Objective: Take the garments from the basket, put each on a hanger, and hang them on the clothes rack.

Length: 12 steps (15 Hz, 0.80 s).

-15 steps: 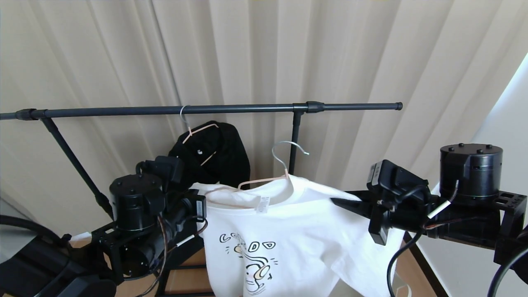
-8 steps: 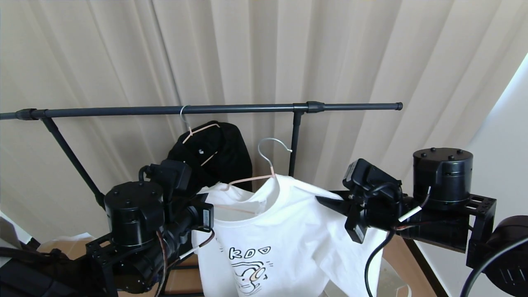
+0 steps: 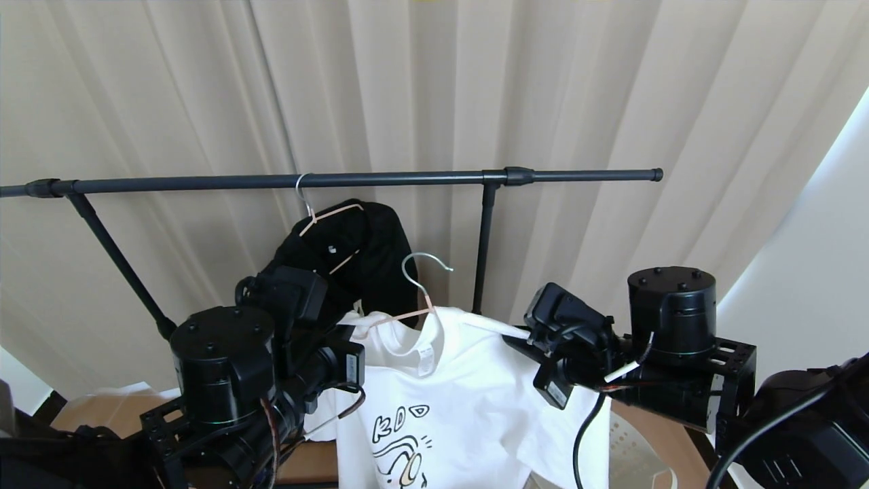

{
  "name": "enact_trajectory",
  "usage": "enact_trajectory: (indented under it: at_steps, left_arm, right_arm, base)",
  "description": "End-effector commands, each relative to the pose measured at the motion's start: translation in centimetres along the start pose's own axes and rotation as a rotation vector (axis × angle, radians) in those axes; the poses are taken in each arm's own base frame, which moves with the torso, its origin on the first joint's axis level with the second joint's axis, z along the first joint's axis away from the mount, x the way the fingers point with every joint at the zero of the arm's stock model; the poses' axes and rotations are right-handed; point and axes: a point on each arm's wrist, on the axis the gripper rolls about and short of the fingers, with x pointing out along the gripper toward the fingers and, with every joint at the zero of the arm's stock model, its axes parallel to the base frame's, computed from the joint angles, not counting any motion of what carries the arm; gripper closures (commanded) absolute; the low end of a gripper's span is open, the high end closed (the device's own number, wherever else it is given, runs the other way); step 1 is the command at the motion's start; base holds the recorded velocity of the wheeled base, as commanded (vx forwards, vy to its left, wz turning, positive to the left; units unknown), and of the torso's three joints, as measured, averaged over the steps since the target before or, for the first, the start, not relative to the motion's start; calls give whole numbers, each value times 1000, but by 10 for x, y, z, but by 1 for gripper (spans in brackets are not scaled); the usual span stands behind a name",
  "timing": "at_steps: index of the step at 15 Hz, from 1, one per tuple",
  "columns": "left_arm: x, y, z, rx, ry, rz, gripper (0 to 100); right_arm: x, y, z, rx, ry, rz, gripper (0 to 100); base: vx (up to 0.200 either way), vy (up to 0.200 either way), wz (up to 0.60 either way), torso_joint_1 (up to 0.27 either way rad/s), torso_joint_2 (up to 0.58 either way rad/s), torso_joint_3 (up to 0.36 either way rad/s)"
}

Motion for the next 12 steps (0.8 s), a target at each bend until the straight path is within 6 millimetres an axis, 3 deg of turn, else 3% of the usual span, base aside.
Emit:
enact_trajectory:
  at_steps: [1, 12]
  left_arm:
    - [-4, -3, 4, -5, -16, -16, 100]
    - [-18, -11, 21, -61, -87, -67, 100]
  right_arm:
    - [7, 7, -4, -5, 23, 18, 100]
    - [31, 37, -12, 50, -7, 85, 100]
  base:
    - [0, 0, 0, 0, 0, 0]
    - [0, 0, 0, 0, 0, 0]
